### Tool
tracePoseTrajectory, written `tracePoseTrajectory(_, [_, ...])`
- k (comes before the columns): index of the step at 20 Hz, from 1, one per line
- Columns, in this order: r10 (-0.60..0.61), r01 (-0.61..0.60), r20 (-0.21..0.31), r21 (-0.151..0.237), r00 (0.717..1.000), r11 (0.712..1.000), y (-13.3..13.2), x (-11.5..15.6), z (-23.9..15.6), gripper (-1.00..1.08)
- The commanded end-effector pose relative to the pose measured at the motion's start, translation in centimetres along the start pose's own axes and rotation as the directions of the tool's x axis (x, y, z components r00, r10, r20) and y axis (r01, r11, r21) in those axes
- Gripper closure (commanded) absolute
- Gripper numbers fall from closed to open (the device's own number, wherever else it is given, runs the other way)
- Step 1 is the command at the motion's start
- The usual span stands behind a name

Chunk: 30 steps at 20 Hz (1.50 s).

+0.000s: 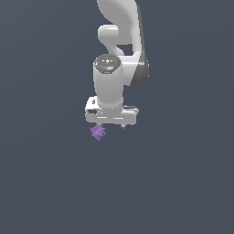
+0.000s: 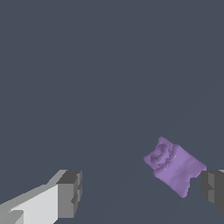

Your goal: Pick up the object and move it to a goal position.

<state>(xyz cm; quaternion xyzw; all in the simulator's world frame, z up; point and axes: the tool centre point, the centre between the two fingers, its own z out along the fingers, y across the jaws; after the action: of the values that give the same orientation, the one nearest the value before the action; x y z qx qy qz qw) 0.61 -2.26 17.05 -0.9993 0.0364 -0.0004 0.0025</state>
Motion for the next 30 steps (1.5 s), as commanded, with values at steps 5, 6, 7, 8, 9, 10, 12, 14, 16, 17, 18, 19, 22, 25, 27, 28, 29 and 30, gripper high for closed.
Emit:
tracePoseTrajectory(5, [-0.009,0.009,0.004,-0.004,1.0,1.0,-0.1,-0.2,-0.2,-0.92])
tracePoseTrajectory(6, [-0.015,0.015,0.005,-0.006,1.0,1.0,-0.2,-0.3,-0.3,-0.92])
tracePoseTrajectory(7, [-0.02,0.02,0.007,-0.007,1.0,1.0,-0.3,-0.4,-0.4,-0.92])
tracePoseTrajectory(8, [-0.025,0.025,0.009,-0.009,1.0,1.0,-0.4,-0.5,-0.5,-0.92])
tracePoseTrajectory(9, [-0.028,0.029,0.009,-0.01,1.0,1.0,-0.4,-0.6,-0.5,-0.92])
tracePoseTrajectory(10, [-0.031,0.031,0.01,-0.01,0.999,0.999,-0.5,-0.6,-0.5,-0.92])
tracePoseTrajectory(12, [-0.03,0.03,0.01,-0.01,1.0,1.0,-0.4,-0.6,-0.5,-0.92])
tracePoseTrajectory(14, [-0.022,0.022,0.009,-0.009,1.0,1.0,-0.3,-0.6,-0.4,-0.92])
tracePoseTrajectory(16, [-0.006,0.007,0.009,-0.009,1.0,1.0,-0.1,-0.7,-0.2,-0.92])
tracePoseTrajectory(17, [0.004,-0.004,0.009,-0.008,1.0,1.0,0.0,-0.7,-0.1,-0.92])
tracePoseTrajectory(18, [0.017,-0.017,0.009,-0.008,1.0,1.0,0.1,-0.8,0.1,-0.92])
tracePoseTrajectory(19, [0.031,-0.031,0.009,-0.007,0.999,0.999,0.3,-0.8,0.3,-0.92])
tracePoseTrajectory(22, [0.086,-0.086,0.009,-0.005,0.996,0.996,1.0,-1.1,1.1,-0.92])
tracePoseTrajectory(25, [0.159,-0.158,0.008,-0.003,0.987,0.987,2.0,-1.4,2.0,-0.92])
tracePoseTrajectory(27, [0.216,-0.216,0.008,-0.001,0.976,0.976,2.7,-1.7,2.8,-0.92])
tracePoseTrajectory(28, [0.248,-0.248,0.008,-0.001,0.969,0.969,3.2,-1.9,3.2,-0.92])
tracePoseTrajectory(29, [0.281,-0.281,0.008,-0.001,0.96,0.96,3.6,-2.1,3.7,-0.92])
tracePoseTrajectory(30, [0.316,-0.316,0.007,0.0,0.949,0.949,4.1,-2.3,4.1,-0.92])
